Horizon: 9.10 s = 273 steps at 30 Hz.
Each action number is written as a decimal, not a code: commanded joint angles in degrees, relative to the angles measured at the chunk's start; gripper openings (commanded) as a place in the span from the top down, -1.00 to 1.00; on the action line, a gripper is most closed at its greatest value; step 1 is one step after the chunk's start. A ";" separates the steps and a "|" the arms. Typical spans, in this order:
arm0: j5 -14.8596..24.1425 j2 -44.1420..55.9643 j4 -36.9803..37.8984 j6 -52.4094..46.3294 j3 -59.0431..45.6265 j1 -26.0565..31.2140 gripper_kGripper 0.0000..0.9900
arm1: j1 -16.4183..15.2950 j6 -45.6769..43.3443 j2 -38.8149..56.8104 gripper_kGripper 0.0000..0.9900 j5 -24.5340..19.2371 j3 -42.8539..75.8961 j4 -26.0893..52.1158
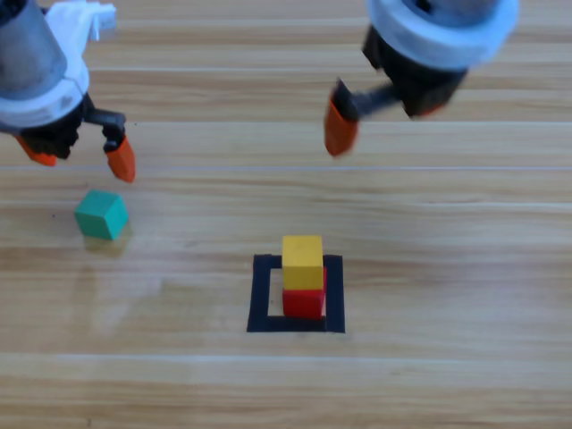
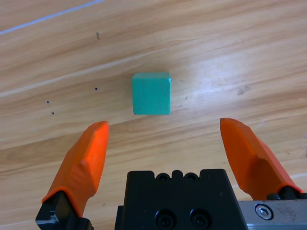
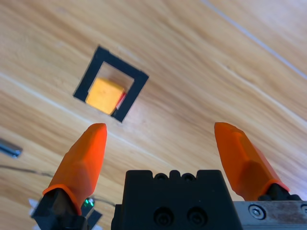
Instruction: Stack the blocks in the rectangular block: red at the bottom, yellow in the middle, green on top
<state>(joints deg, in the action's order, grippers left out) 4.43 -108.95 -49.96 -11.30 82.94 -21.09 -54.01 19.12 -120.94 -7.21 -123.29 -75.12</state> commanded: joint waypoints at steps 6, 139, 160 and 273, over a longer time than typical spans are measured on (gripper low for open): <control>1.20 -7.59 3.20 -2.15 -2.78 1.14 -1.00 | 9.19 -16.83 29.27 -1.00 16.79 51.92 42.52; 2.69 -24.73 -31.07 -40.64 43.18 -32.79 1.00 | 9.89 -21.58 27.08 -0.99 21.01 55.35 40.23; 3.22 -25.78 -30.99 -40.82 43.80 -32.79 1.00 | 9.89 -21.49 25.58 -0.99 22.51 54.82 40.05; 3.13 -28.16 -30.90 -41.43 45.12 -33.58 -1.00 | 9.81 -21.76 24.44 -0.98 23.82 54.03 38.47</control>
<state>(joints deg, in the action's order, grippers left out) 7.12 -134.24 -80.68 -52.20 128.32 -53.31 -45.56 -2.58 -92.87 15.55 -68.80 -35.76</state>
